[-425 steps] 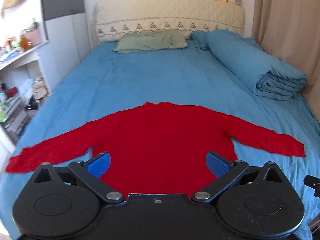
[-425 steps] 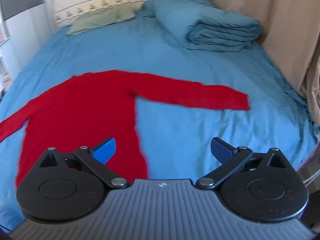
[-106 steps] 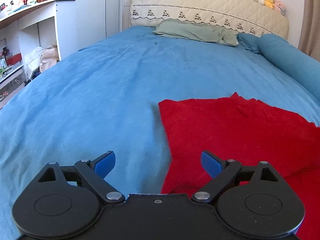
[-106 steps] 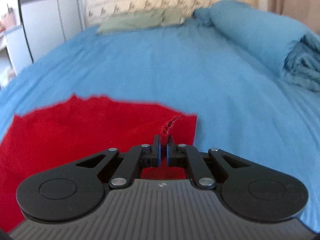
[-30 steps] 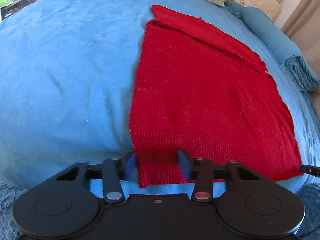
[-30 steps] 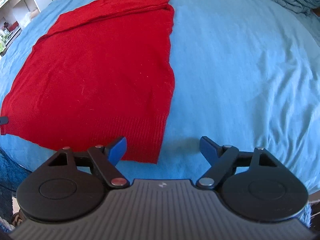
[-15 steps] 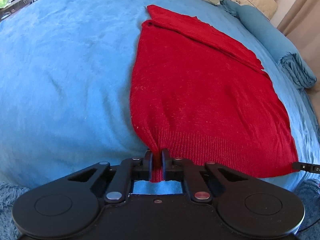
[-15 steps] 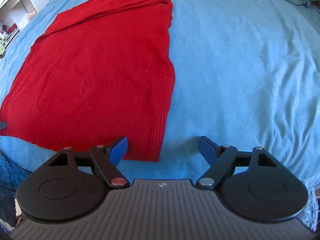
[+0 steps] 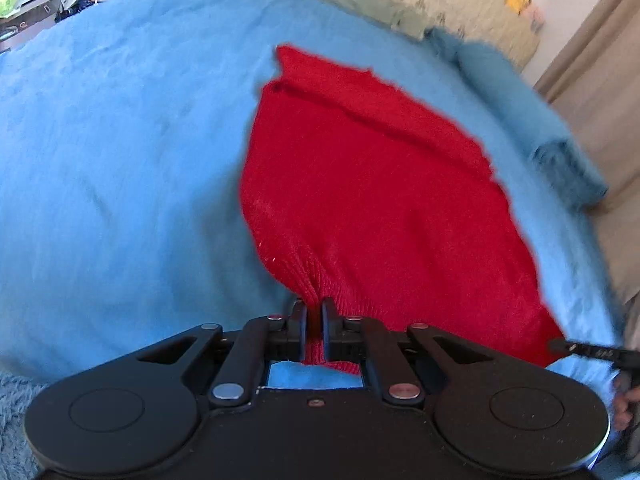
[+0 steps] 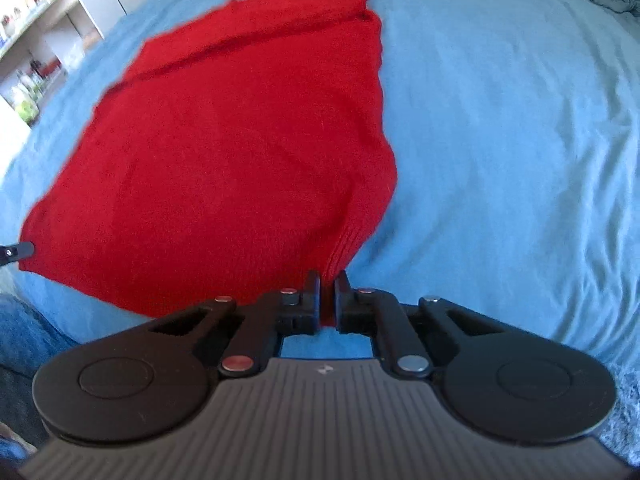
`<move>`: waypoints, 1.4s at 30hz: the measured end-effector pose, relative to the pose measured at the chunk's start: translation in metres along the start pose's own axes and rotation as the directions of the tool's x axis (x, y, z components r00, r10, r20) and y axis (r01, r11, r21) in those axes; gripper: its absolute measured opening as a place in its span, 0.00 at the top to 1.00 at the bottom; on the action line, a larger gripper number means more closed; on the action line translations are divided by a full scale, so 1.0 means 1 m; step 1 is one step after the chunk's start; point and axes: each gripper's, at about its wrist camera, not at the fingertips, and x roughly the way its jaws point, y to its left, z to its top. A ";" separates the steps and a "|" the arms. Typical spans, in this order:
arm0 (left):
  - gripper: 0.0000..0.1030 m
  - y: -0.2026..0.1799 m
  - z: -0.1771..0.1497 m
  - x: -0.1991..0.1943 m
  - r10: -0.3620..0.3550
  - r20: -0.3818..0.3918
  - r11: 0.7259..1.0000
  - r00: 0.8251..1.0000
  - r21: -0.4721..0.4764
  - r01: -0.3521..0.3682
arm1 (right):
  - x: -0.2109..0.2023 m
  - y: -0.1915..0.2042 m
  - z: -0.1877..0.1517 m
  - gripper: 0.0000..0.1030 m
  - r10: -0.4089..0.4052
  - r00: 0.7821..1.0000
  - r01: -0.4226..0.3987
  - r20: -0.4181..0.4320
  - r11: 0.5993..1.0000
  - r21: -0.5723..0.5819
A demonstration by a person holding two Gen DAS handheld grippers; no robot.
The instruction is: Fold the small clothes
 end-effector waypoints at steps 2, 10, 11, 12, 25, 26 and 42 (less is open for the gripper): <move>0.93 -0.003 0.013 -0.009 -0.039 0.042 0.999 0.998 -0.022 0.040 | -0.014 -0.002 0.009 0.79 0.040 0.998 -0.042 0.051 0.998 0.035; 0.94 -0.025 0.129 -0.003 -0.115 0.224 0.992 0.968 -0.016 0.122 | -0.053 -0.009 0.100 0.79 0.167 0.945 -0.206 0.282 0.972 0.113; 0.94 -0.027 0.148 0.005 -0.114 0.246 0.992 0.962 -0.021 0.123 | -0.053 -0.009 0.121 0.79 0.174 0.934 -0.218 0.311 0.970 0.111; 0.94 -0.029 0.167 0.015 -0.114 0.263 0.992 0.958 -0.027 0.125 | -0.052 -0.008 0.138 0.79 0.171 0.927 -0.217 0.335 0.970 0.106; 0.94 -0.020 0.339 0.235 0.070 0.216 0.988 0.974 -0.148 -0.038 | 0.126 -0.016 0.374 0.80 0.022 0.926 -0.109 0.377 0.971 0.212; 0.94 -0.013 0.341 0.245 0.079 0.205 0.986 0.976 -0.163 -0.045 | 0.146 -0.016 0.378 0.80 0.017 0.932 -0.105 0.362 0.969 0.225; 0.07 -0.023 0.322 0.226 0.157 0.337 0.987 0.928 -0.031 -0.156 | 0.178 0.003 0.362 0.00 -0.039 0.899 0.005 0.436 0.997 0.078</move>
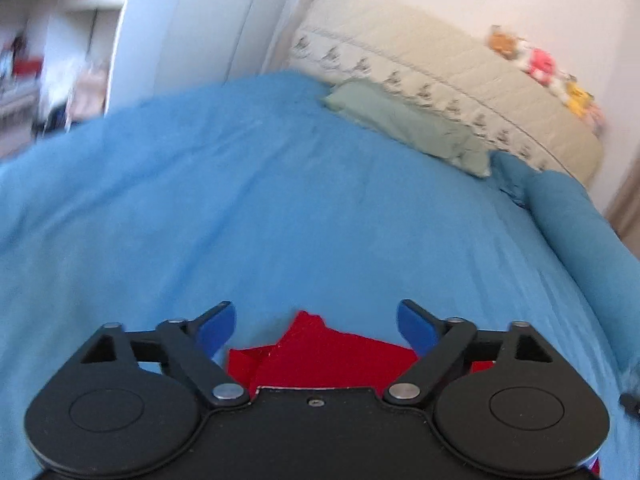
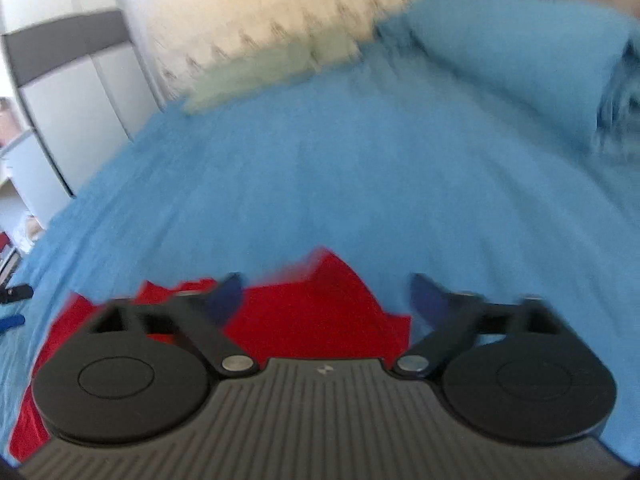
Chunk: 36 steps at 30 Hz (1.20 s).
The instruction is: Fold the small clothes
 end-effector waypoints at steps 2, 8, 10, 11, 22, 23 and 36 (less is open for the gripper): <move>0.06 -0.008 -0.014 -0.014 -0.027 -0.003 0.997 1.000 0.072 0.027 | -0.018 0.012 -0.012 0.00 0.069 0.997 -0.068 0.017 0.996 -0.055; 0.06 -0.013 -0.072 -0.018 -0.017 -0.140 0.982 0.990 0.183 0.042 | -0.020 0.034 -0.070 0.00 0.078 0.993 -0.092 -0.093 0.981 -0.170; 0.06 -0.011 -0.087 -0.010 0.017 -0.179 0.977 0.984 0.212 0.021 | -0.010 0.032 -0.085 0.00 0.034 0.991 -0.056 -0.128 0.983 -0.176; 0.06 -0.010 -0.093 -0.007 0.039 -0.190 0.972 0.981 0.237 0.007 | -0.003 0.031 -0.094 0.00 0.003 0.989 -0.030 -0.146 0.982 -0.185; 0.00 -0.013 -0.102 -0.040 0.067 -0.172 0.964 0.983 0.264 -0.019 | -0.032 0.033 -0.109 0.00 0.006 0.997 -0.021 -0.075 0.979 -0.201; 0.00 -0.016 -0.106 -0.049 0.066 -0.167 0.962 0.984 0.273 -0.018 | -0.043 0.032 -0.111 0.00 -0.016 0.998 0.003 -0.067 0.983 -0.186; 0.00 -0.093 -0.149 -0.072 -0.012 -0.181 0.935 0.983 0.347 0.075 | -0.123 0.010 -0.168 0.00 -0.148 0.977 0.146 -0.155 0.989 -0.026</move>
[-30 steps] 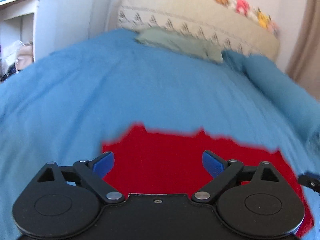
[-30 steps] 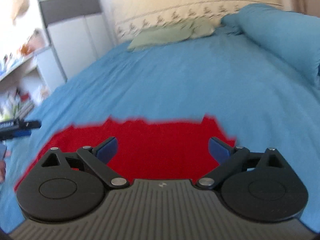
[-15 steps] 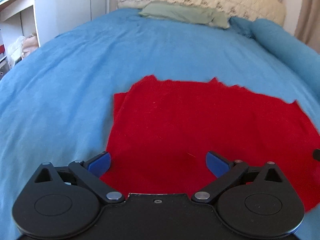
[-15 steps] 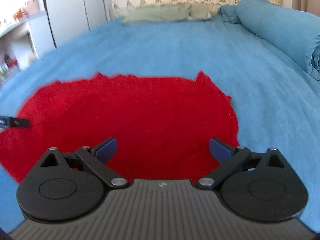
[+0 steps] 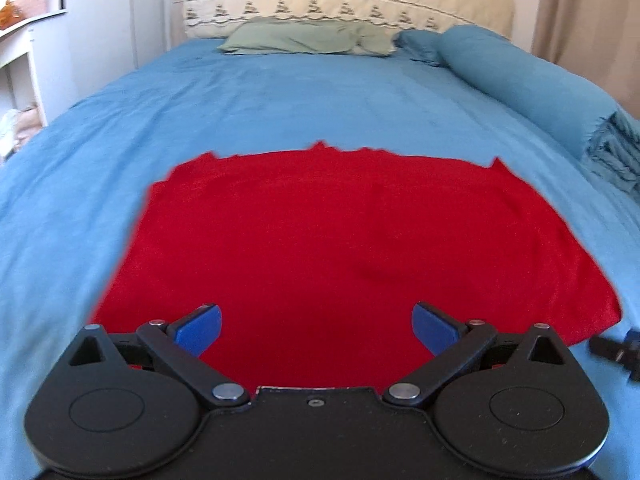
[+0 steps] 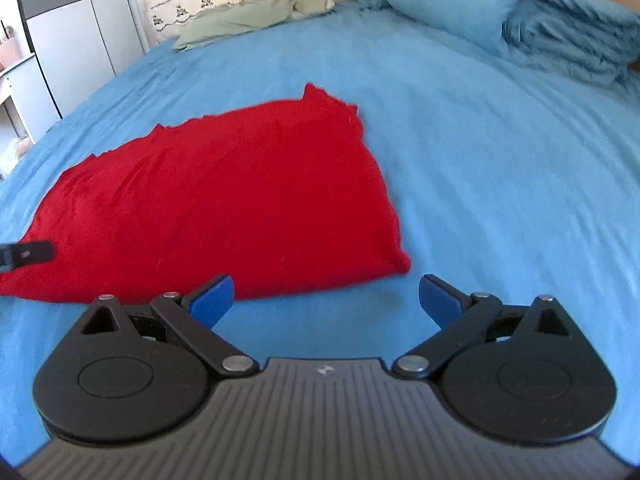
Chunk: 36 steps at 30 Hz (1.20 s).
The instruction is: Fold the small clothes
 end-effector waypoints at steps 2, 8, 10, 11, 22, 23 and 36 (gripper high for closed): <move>0.00 -0.014 0.011 0.014 -0.017 -0.010 1.000 1.000 0.014 0.017 | -0.001 -0.003 -0.003 0.00 0.009 1.000 -0.008 -0.012 1.000 0.025; 0.00 -0.029 0.043 0.057 0.063 -0.008 0.997 0.998 0.042 -0.063 | 0.009 -0.004 0.001 0.00 0.046 0.999 -0.047 0.006 0.991 0.123; 0.00 -0.023 0.050 0.068 0.096 -0.007 0.995 0.995 0.014 -0.096 | 0.012 -0.005 0.002 0.00 0.045 0.999 -0.049 0.026 0.987 0.152; 0.00 -0.019 0.053 0.074 0.102 -0.013 0.995 0.995 -0.009 -0.102 | 0.014 -0.006 0.003 0.00 0.042 0.999 -0.047 0.033 0.986 0.163; 0.00 -0.013 0.053 0.092 0.058 -0.079 0.995 0.995 -0.071 -0.064 | 0.027 -0.020 0.009 0.10 -0.051 0.995 0.018 0.089 0.942 0.334; 0.00 -0.014 0.050 0.091 0.052 -0.079 0.996 0.995 -0.075 -0.058 | 0.024 -0.022 0.008 0.11 -0.063 0.995 0.029 0.083 0.933 0.359; 0.00 -0.020 0.045 0.094 0.077 -0.094 0.996 0.993 -0.031 -0.080 | 0.020 -0.020 0.008 0.26 -0.051 0.996 0.016 0.070 0.904 0.427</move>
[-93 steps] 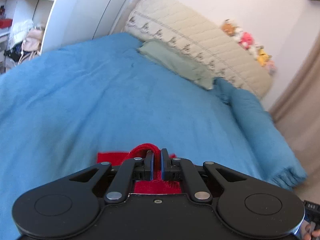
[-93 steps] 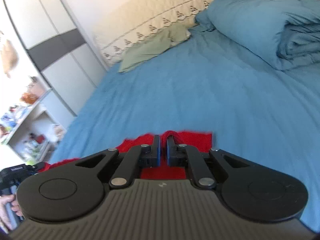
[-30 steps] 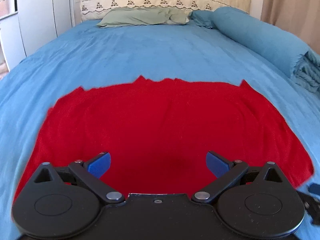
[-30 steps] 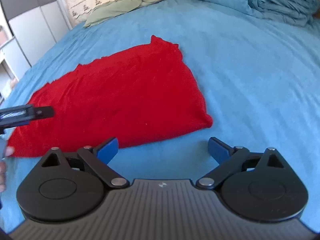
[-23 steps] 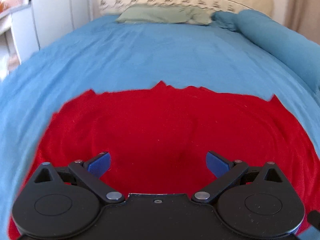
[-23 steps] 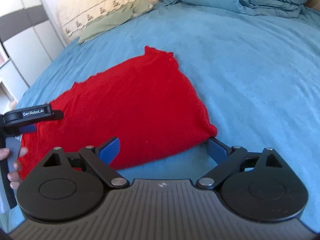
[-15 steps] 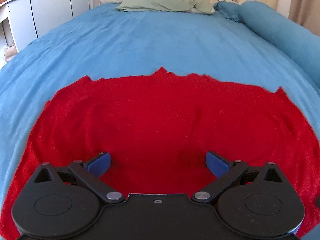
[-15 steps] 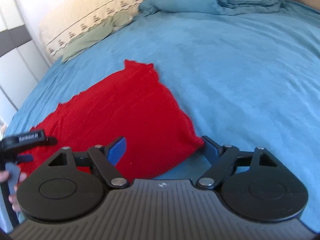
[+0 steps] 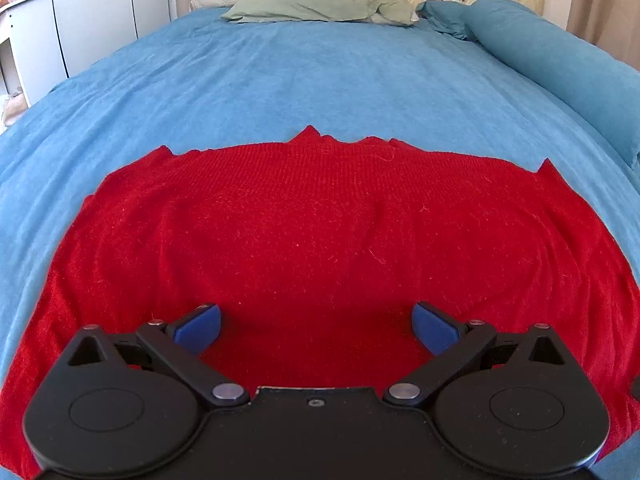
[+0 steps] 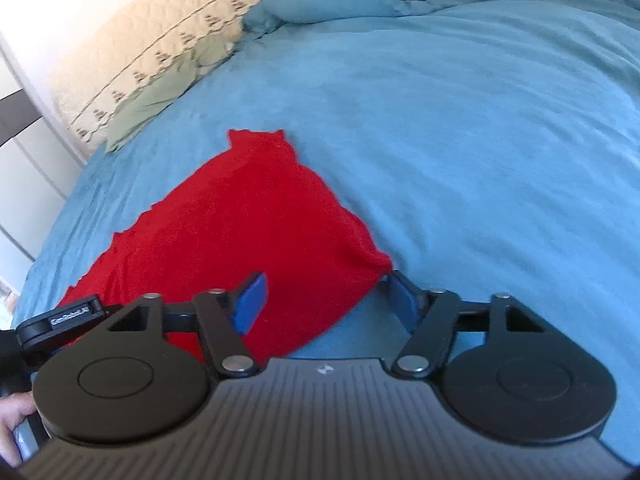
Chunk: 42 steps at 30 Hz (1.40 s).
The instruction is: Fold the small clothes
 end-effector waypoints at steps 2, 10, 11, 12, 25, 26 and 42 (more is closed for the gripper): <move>0.00 -0.001 0.000 0.000 0.003 0.001 1.000 1.000 0.007 -0.003 | 0.004 0.003 0.001 0.27 0.013 1.000 -0.013 -0.010 1.000 0.003; 0.00 -0.006 0.000 0.006 0.028 -0.020 0.999 0.999 0.031 -0.028 | 0.013 0.000 0.003 0.55 -0.006 1.000 0.006 -0.001 0.997 0.078; 0.00 -0.008 0.001 0.008 0.038 -0.029 0.999 0.999 0.035 -0.037 | 0.013 -0.001 0.004 0.62 -0.005 1.000 0.006 -0.007 0.996 0.093; 0.00 -0.009 0.003 0.009 0.048 -0.040 0.998 0.998 0.039 -0.047 | 0.013 -0.002 0.005 0.69 0.003 1.000 -0.002 -0.011 0.994 0.107; 0.00 0.054 0.022 -0.031 0.055 -0.089 0.998 0.995 -0.014 -0.056 | -0.018 0.091 0.046 0.76 0.225 0.973 -0.224 0.045 0.974 -0.011; 0.00 0.069 0.020 -0.040 0.055 -0.086 0.998 0.995 -0.023 -0.057 | -0.021 0.111 0.049 0.77 0.265 0.963 -0.263 0.045 0.963 -0.052; 0.01 0.235 -0.083 -0.090 0.077 -0.163 0.988 0.984 -0.117 -0.097 | 0.024 0.315 -0.139 0.81 0.340 0.829 -0.558 -0.445 0.571 -0.602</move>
